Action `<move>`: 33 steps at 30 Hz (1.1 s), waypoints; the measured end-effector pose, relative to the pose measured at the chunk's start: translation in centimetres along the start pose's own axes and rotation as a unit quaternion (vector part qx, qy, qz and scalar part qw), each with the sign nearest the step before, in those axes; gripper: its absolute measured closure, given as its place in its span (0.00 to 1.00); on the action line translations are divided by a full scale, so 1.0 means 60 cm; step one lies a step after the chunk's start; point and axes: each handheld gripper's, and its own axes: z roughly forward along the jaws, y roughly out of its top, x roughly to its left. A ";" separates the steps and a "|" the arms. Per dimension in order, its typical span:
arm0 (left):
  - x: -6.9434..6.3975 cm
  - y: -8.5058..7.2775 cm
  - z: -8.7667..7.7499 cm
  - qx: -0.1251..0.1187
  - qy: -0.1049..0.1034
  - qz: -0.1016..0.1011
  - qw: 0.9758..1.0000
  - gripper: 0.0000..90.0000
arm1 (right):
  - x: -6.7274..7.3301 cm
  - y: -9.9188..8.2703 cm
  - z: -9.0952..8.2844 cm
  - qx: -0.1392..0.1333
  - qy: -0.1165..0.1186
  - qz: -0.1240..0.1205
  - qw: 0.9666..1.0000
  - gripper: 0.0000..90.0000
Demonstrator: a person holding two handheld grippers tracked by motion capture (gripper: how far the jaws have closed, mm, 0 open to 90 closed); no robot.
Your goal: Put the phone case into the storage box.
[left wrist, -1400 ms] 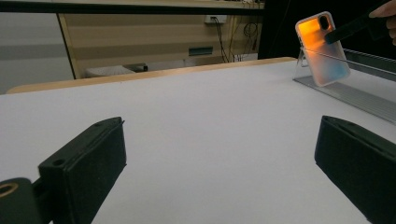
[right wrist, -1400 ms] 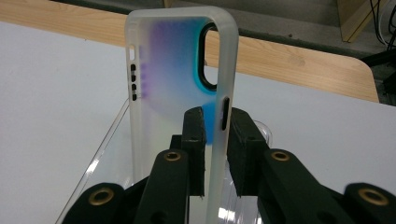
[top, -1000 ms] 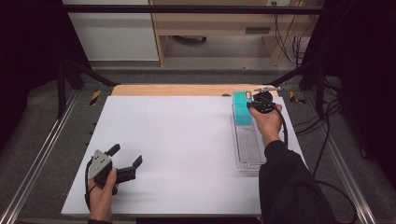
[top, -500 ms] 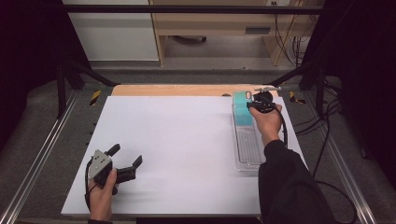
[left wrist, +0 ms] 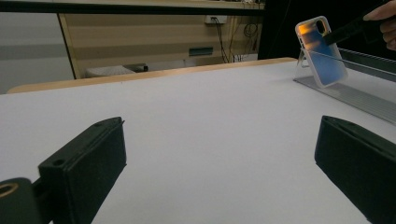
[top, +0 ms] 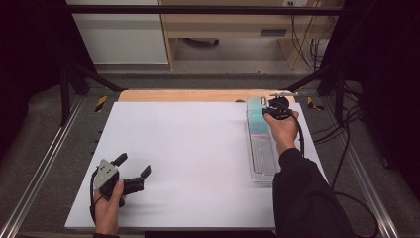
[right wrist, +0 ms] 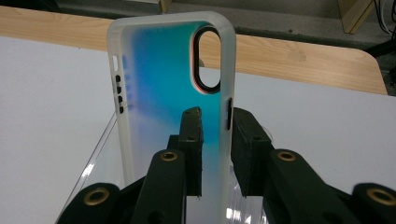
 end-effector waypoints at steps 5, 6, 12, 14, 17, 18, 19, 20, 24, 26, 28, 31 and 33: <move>0.000 0.000 0.000 0.000 0.000 0.001 1.000 0.02 | 0.000 0.000 0.001 -0.001 -0.002 0.002 1.000 0.83; 0.000 0.000 0.000 0.001 0.000 0.000 1.000 0.02 | 0.000 0.000 0.001 -0.001 -0.002 0.004 1.000 0.83; 0.000 0.000 0.000 0.000 0.000 0.000 1.000 0.02 | 0.000 0.001 0.002 -0.003 -0.002 0.010 1.000 0.83; 0.000 0.000 0.000 0.000 0.000 0.000 1.000 0.02 | 0.001 0.001 0.002 -0.003 -0.003 0.012 1.000 0.82; 0.000 0.000 0.000 -0.001 0.000 0.000 1.000 0.02 | 0.001 0.001 0.002 -0.001 -0.004 0.011 1.000 0.82; 0.000 0.000 0.000 -0.001 0.000 0.000 1.000 0.02 | 0.000 0.001 0.002 -0.002 -0.005 0.011 1.000 0.81; 0.000 0.000 0.000 -0.001 0.000 -0.001 1.000 0.02 | 0.000 0.001 0.002 -0.002 -0.005 0.011 1.000 0.81; 0.001 0.000 0.000 0.000 -0.001 0.001 1.000 0.02 | 0.000 0.001 0.002 -0.002 -0.005 0.011 1.000 0.81; 0.000 0.000 0.000 -0.001 0.000 0.000 1.000 0.02 | -0.001 0.001 0.001 -0.003 -0.006 0.014 1.000 0.81; 0.000 0.000 0.000 0.000 0.000 0.000 1.000 0.02 | -0.002 0.001 0.001 -0.005 -0.006 0.014 1.000 0.81; 0.000 0.000 0.000 0.000 0.000 0.000 1.000 0.02 | -0.002 0.001 0.001 -0.005 -0.005 0.014 1.000 0.81; 0.000 0.000 0.000 0.000 0.000 0.000 1.000 0.02 | -0.003 0.002 0.000 -0.007 -0.004 0.014 1.000 0.81; 0.000 0.000 0.000 -0.001 0.000 -0.001 1.000 0.02 | -0.003 0.002 0.000 -0.011 -0.002 0.013 1.000 0.80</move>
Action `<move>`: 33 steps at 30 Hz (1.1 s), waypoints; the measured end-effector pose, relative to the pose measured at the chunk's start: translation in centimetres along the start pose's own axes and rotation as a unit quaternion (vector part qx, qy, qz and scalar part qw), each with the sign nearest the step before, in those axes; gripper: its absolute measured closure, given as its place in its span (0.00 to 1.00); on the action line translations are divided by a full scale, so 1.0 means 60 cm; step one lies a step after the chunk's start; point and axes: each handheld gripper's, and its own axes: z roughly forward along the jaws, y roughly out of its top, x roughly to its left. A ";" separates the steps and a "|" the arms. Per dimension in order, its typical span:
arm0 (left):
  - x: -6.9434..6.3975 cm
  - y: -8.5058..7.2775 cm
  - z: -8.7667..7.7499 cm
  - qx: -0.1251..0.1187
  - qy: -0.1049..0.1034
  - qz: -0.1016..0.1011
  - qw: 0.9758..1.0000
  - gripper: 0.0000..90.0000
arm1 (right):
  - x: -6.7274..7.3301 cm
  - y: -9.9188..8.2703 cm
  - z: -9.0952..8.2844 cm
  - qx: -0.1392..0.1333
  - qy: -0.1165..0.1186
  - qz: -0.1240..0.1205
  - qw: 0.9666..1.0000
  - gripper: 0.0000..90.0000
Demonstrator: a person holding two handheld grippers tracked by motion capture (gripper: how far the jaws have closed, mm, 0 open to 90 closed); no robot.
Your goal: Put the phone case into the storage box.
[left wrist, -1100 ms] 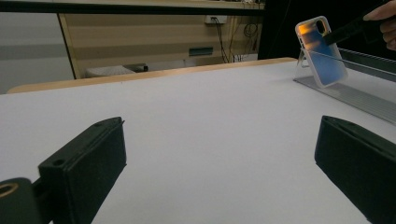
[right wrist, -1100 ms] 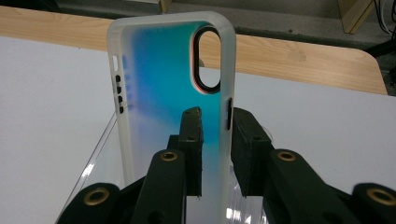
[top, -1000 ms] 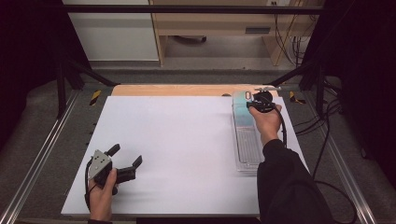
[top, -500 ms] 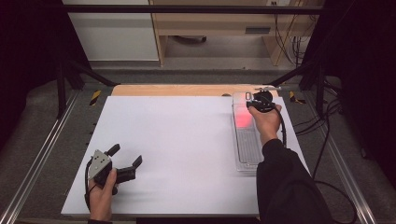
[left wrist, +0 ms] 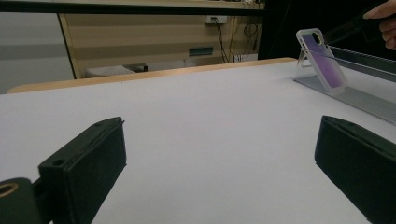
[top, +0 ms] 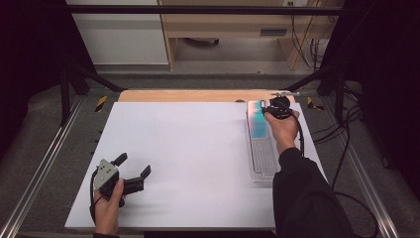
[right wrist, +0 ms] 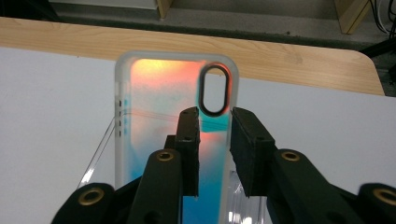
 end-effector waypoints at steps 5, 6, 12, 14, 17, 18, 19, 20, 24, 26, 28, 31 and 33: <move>0.000 0.000 0.000 0.000 0.000 0.000 1.000 0.02 | 0.000 0.001 -0.001 -0.005 -0.003 0.003 1.000 0.76; 0.000 0.000 0.000 0.000 0.000 0.000 1.000 0.02 | -0.001 0.001 -0.002 -0.007 -0.002 0.003 1.000 0.75; 0.000 0.000 0.000 -0.001 0.000 -0.001 1.000 0.02 | 0.000 0.002 -0.004 -0.011 -0.005 0.005 1.000 0.72; 0.000 0.000 0.000 -0.001 0.000 0.000 1.000 0.02 | -0.001 0.002 -0.005 -0.012 -0.006 0.005 1.000 0.72; 0.000 0.000 0.000 -0.001 0.000 -0.001 1.000 0.02 | -0.003 0.003 -0.006 -0.013 -0.005 0.007 1.000 0.70; 0.000 0.000 0.000 -0.001 0.000 -0.001 1.000 0.02 | -0.003 0.003 -0.007 -0.014 -0.005 0.007 1.000 0.70; 0.000 0.000 0.000 -0.001 0.001 -0.001 1.000 0.02 | -0.003 0.003 -0.007 -0.015 -0.005 0.007 1.000 0.69; 0.000 0.000 0.000 -0.001 0.000 0.000 1.000 0.02 | -0.004 0.003 -0.008 -0.017 -0.004 0.008 1.000 0.67; 0.000 0.000 0.000 -0.001 0.001 -0.001 1.000 0.02 | -0.003 0.004 -0.011 -0.020 -0.003 0.008 1.000 0.63; 0.000 0.000 -0.001 -0.001 0.001 -0.001 1.000 0.02 | -0.003 0.005 -0.012 -0.021 -0.003 0.010 1.000 0.60; 0.000 0.000 -0.001 -0.002 0.001 -0.001 1.000 0.02 | -0.003 0.005 -0.014 -0.023 -0.003 0.013 1.000 0.57; 0.001 0.000 -0.001 -0.002 0.002 -0.002 1.000 0.02 | -0.002 0.006 -0.015 -0.024 -0.002 0.015 1.000 0.53; 0.001 0.000 -0.001 -0.002 0.001 -0.002 1.000 0.02 | -0.002 0.007 -0.016 -0.024 -0.001 0.015 1.000 0.50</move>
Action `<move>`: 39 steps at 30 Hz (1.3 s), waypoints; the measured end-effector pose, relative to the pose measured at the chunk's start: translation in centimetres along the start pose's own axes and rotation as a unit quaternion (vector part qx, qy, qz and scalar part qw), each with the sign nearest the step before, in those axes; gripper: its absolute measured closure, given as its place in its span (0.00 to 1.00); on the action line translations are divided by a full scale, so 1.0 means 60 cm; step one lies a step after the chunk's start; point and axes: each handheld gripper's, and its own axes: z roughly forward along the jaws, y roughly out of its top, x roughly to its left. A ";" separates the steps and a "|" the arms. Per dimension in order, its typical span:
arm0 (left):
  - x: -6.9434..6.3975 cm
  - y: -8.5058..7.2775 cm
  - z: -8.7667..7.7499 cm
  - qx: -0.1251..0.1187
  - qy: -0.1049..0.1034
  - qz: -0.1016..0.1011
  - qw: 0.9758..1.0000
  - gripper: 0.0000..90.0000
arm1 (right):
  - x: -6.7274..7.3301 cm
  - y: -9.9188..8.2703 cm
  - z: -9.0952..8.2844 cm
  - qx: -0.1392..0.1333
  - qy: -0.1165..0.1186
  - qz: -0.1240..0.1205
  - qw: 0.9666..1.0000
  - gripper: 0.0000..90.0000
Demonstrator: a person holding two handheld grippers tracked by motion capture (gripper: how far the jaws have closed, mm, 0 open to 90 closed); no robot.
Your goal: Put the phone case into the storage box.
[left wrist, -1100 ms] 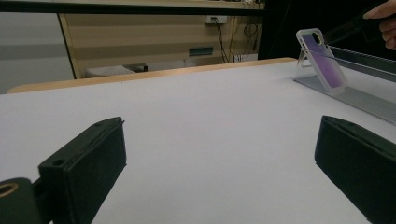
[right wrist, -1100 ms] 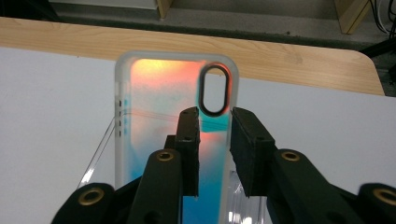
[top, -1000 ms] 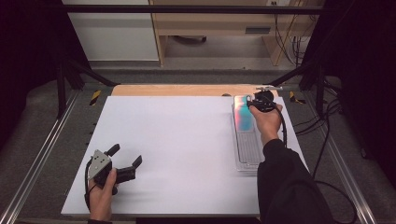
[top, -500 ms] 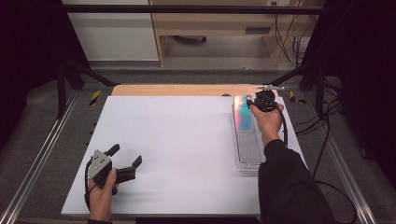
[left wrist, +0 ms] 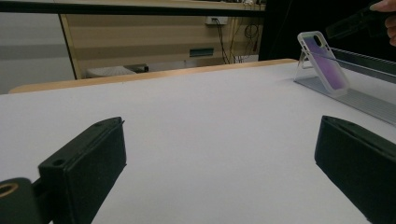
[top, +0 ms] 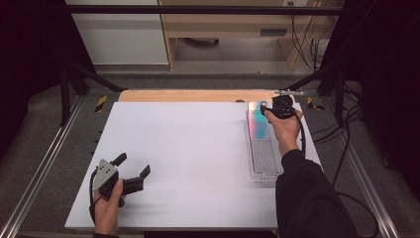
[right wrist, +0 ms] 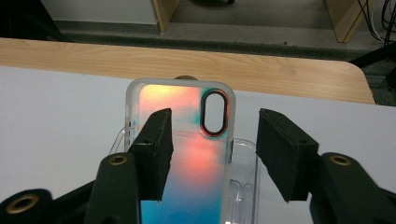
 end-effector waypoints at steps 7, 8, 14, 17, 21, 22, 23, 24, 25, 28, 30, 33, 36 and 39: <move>0.000 0.000 0.001 0.000 -0.001 0.000 1.000 0.02 | -0.001 0.002 -0.009 0.003 0.002 0.000 1.000 0.44; 0.000 0.000 0.000 0.000 -0.001 0.000 1.000 0.02 | -0.001 0.002 -0.010 0.003 0.002 -0.002 1.000 0.44; 0.000 0.000 0.001 0.001 0.000 -0.001 1.000 0.02 | -0.005 0.003 -0.015 0.009 0.000 0.002 1.000 0.36; 0.001 0.000 0.001 0.001 0.000 -0.001 1.000 0.02 | -0.002 0.003 -0.018 0.016 0.010 -0.002 1.000 0.31; 0.001 0.000 0.000 0.001 0.000 -0.002 1.000 0.02 | 0.001 0.004 -0.023 0.024 0.016 -0.004 1.000 0.25; 0.001 0.000 0.000 0.000 0.001 -0.003 1.000 0.02 | 0.002 0.005 -0.024 0.024 0.018 -0.002 1.000 0.25; 0.002 0.000 0.000 0.000 0.001 -0.003 1.000 0.02 | 0.002 0.005 -0.025 0.024 0.020 -0.001 1.000 0.25; 0.002 0.000 0.000 0.000 0.001 -0.003 1.000 0.02 | 0.003 0.006 -0.026 0.026 0.022 0.001 0.999 0.24; 0.002 0.000 0.000 0.000 0.001 -0.004 1.000 0.02 | 0.003 0.006 -0.027 0.028 0.024 0.002 0.999 0.22; 0.002 0.000 0.000 0.000 0.002 -0.005 1.000 0.02 | 0.004 0.006 -0.029 0.036 0.027 0.002 0.999 0.20; 0.002 0.000 0.000 0.001 0.005 -0.002 1.000 0.02 | 0.003 0.006 -0.030 0.040 0.030 0.005 0.999 0.18; 0.002 0.000 0.000 0.001 0.004 -0.002 1.000 0.02 | 0.002 0.006 -0.032 0.045 0.027 0.005 0.999 0.16; 0.003 -0.001 0.000 0.001 0.006 -0.003 1.000 0.02 | 0.001 0.007 -0.036 0.045 0.028 0.005 0.999 0.14; 0.003 -0.001 0.001 0.001 0.005 -0.004 1.000 0.02 | 0.004 0.009 -0.041 0.044 0.031 0.011 0.998 0.13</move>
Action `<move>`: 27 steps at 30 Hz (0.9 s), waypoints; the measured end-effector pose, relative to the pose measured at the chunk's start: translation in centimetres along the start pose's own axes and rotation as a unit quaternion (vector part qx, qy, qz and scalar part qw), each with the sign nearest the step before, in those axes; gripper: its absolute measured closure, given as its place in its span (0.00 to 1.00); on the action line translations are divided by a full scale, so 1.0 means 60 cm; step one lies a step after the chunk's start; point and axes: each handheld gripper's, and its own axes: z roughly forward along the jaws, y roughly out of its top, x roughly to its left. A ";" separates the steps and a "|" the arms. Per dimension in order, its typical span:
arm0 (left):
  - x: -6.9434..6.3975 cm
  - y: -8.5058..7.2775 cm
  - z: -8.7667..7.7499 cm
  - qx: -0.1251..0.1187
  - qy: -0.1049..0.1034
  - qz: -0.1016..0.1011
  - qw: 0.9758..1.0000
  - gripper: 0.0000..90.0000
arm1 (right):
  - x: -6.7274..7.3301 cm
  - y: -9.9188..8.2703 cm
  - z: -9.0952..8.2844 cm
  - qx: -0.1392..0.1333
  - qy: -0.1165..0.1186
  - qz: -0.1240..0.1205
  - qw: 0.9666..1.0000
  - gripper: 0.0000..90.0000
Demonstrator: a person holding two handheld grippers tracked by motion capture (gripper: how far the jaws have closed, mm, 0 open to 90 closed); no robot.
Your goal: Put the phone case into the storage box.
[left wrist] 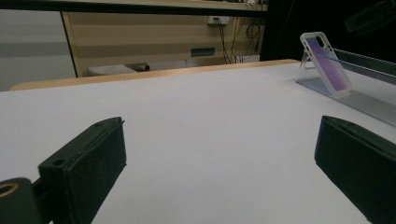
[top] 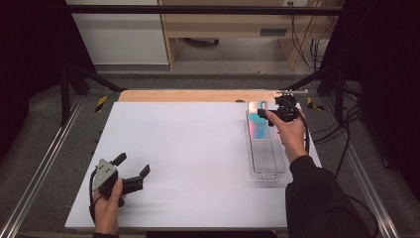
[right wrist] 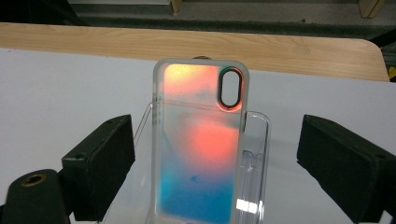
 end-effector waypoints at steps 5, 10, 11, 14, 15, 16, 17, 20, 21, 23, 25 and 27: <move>0.001 0.000 0.000 0.000 0.000 0.000 1.000 0.02 | 0.006 0.002 -0.007 0.003 0.002 0.005 1.000 0.10; -0.001 0.000 0.000 0.001 0.001 0.000 1.000 0.02 | 0.013 0.004 -0.017 0.010 0.013 0.015 1.000 0.10; -0.002 0.001 0.000 0.000 -0.001 0.001 1.000 0.02 | 0.014 0.005 -0.021 0.011 0.015 0.015 1.000 0.09; -0.003 0.001 -0.001 -0.001 -0.006 0.001 1.000 0.02 | 0.021 0.006 -0.032 0.014 0.017 0.012 1.000 0.09; -0.003 0.001 -0.001 -0.001 -0.006 0.000 1.000 0.02 | 0.023 0.006 -0.034 0.014 0.019 0.012 1.000 0.09; -0.002 0.001 -0.001 -0.003 -0.006 -0.002 1.000 0.02 | 0.025 0.006 -0.037 0.014 0.021 0.011 1.000 0.09; -0.001 0.001 -0.001 -0.004 -0.004 -0.002 1.000 0.02 | 0.028 0.006 -0.040 0.014 0.022 0.007 1.000 0.09; 0.001 0.001 0.000 -0.003 -0.004 -0.004 1.000 0.02 | 0.040 0.007 -0.051 0.006 0.025 -0.002 1.000 0.08; 0.001 0.001 0.000 -0.003 -0.003 -0.005 1.000 0.02 | 0.045 0.007 -0.055 0.003 0.027 -0.004 1.000 0.08; 0.001 0.001 0.000 -0.003 -0.004 -0.005 1.000 0.02 | 0.052 0.008 -0.064 -0.007 0.031 -0.011 0.999 0.08; 0.000 0.001 0.000 -0.003 -0.004 -0.004 1.000 0.02 | 0.059 0.008 -0.071 -0.013 0.034 -0.015 0.999 0.08; -0.001 0.001 0.001 -0.002 -0.004 -0.004 1.000 0.01 | 0.062 0.008 -0.078 -0.018 0.036 -0.020 0.999 0.08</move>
